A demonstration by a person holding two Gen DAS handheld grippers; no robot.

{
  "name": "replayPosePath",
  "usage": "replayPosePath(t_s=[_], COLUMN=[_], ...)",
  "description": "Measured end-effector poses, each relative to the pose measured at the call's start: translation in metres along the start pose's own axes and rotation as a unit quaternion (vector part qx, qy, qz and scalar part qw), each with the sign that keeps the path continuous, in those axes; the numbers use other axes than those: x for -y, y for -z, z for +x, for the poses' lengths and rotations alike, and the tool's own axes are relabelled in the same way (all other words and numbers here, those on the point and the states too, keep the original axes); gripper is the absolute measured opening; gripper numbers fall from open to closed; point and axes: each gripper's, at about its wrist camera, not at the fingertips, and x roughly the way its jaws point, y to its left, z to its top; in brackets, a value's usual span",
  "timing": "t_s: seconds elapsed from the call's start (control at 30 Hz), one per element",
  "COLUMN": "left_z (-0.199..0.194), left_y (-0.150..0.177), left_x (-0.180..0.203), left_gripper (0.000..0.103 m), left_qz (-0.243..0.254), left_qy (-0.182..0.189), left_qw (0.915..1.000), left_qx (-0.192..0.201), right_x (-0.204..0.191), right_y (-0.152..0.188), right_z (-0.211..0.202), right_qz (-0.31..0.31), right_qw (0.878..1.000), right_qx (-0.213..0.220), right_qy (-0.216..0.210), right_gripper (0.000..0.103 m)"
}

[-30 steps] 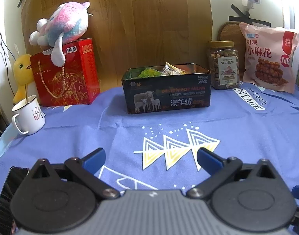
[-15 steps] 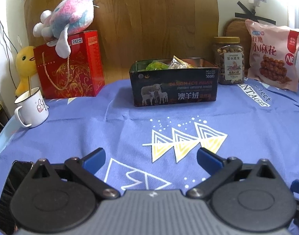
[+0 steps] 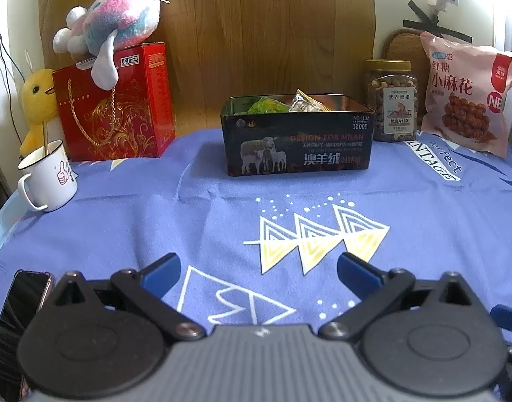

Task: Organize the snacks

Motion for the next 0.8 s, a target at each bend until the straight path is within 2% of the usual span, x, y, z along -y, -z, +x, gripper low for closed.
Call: replayPosePath(t_s=[0.8], left_z=[0.0003], left_y=[-0.0007], left_x=[0.0023], left_gripper=[0.103], left_qz=[0.007], left_qy=[0.006], left_qw=[1.0000], left_qx=[-0.003], right_x=[-0.0034], right_y=[-0.0008], right_z=[0.0030], right_qz=[-0.004], right_qw=[1.000], right_qx=[-0.002], right_qy=[0.001], right_gripper=[0.081])
